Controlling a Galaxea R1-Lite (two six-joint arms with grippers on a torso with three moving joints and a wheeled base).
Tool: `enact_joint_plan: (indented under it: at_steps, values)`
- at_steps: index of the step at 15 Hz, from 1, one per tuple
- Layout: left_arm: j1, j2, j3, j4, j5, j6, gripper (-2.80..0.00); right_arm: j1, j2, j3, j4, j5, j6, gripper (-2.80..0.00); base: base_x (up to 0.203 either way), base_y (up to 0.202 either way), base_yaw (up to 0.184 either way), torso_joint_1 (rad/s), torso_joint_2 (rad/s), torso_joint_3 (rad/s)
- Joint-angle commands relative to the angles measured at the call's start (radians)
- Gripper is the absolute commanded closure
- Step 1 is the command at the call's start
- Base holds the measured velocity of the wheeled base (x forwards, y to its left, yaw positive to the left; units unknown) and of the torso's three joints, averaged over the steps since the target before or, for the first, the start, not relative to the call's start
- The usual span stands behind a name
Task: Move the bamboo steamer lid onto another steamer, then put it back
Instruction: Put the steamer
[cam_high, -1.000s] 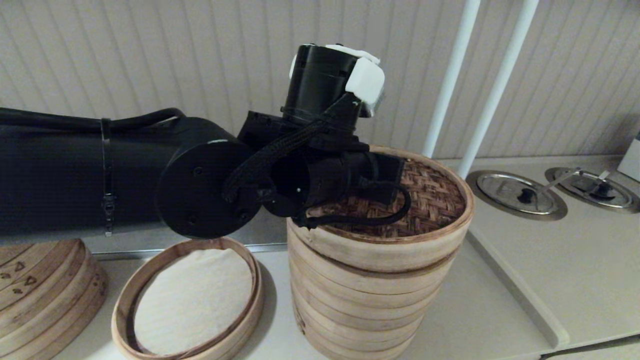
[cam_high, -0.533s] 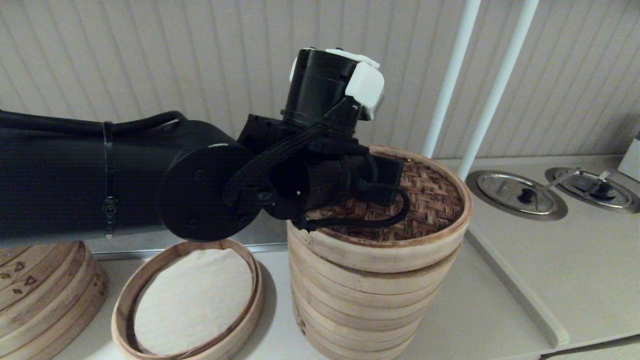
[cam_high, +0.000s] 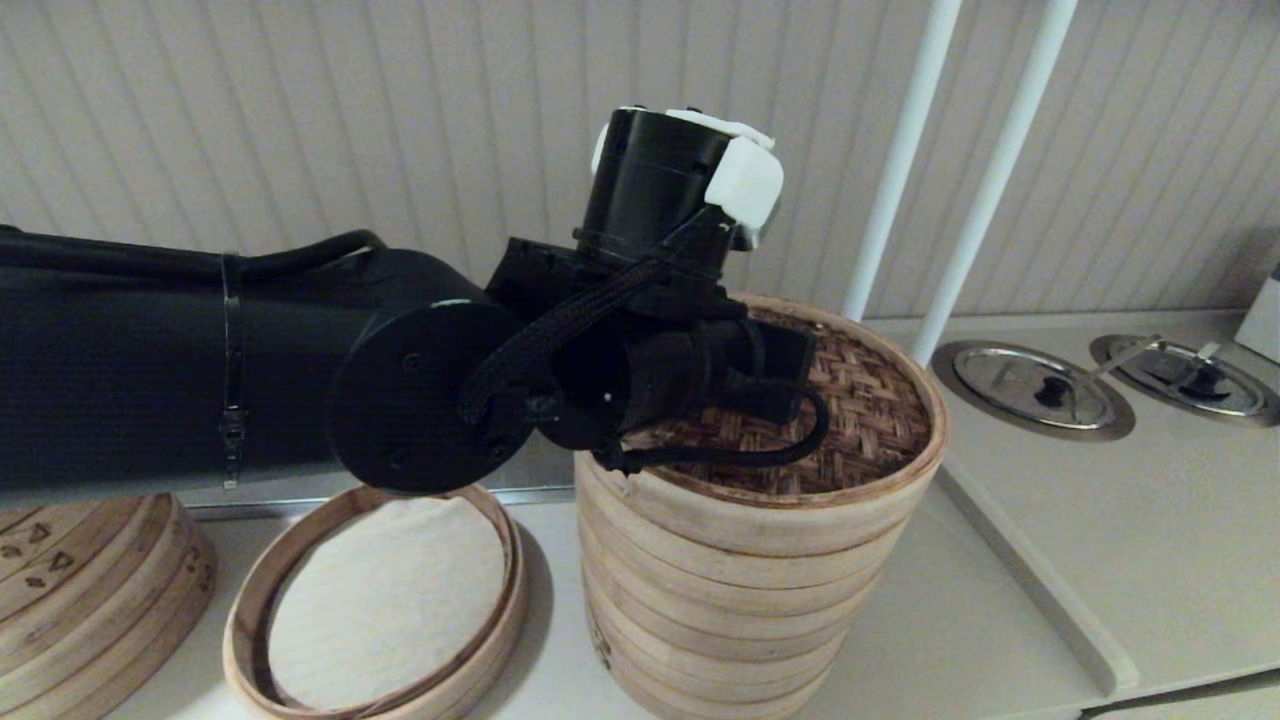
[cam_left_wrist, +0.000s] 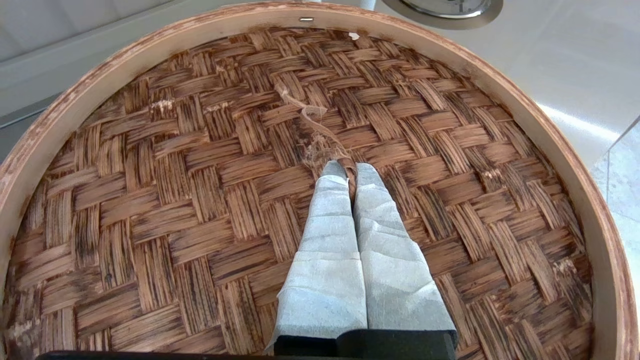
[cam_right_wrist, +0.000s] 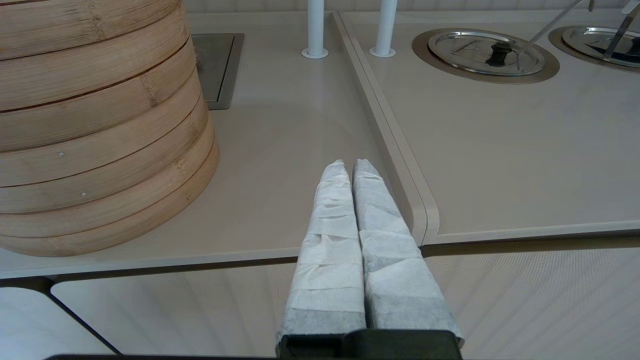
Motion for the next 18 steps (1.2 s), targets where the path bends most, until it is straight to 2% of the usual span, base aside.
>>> enact_joint_plan:
  at_steps: [1, 4, 5, 10, 14, 18]
  values:
    - [-0.001, 0.001, 0.009, -0.001, 0.001, -0.002, 0.00, 0.001, 0.000, 0.003, 0.000, 0.001, 0.000, 0.00, 0.000, 0.000, 0.000, 0.000, 0.00, 0.000]
    - [-0.001, 0.001, 0.010, 0.001, 0.004, 0.001, 0.00, 0.000, 0.000, 0.003, 0.000, -0.001, 0.000, 0.00, 0.000, 0.000, 0.000, 0.000, 0.00, 0.000]
    - [-0.001, 0.001, 0.012, 0.004, 0.006, -0.001, -2.80, 0.000, 0.000, 0.003, 0.000, -0.001, 0.000, 0.00, 0.000, 0.000, 0.000, 0.000, 0.00, 0.000]
    - [-0.001, -0.013, 0.035, -0.001, 0.006, -0.002, -2.80, 0.001, 0.000, 0.003, 0.000, 0.000, 0.000, 0.00, 0.000, 0.000, 0.000, 0.000, 0.00, 0.000]
    - [0.006, -0.102, 0.036, 0.005, 0.044, 0.012, -2.80, -0.001, 0.000, 0.003, 0.000, -0.001, 0.000, 0.00, 0.000, 0.000, 0.000, 0.000, 0.00, 0.000]
    - [0.084, -0.245, 0.092, 0.045, 0.047, 0.022, -2.80, -0.001, 0.000, 0.003, 0.000, -0.001, 0.000, 0.00, 0.000, 0.000, 0.000, 0.000, 0.00, 0.000]
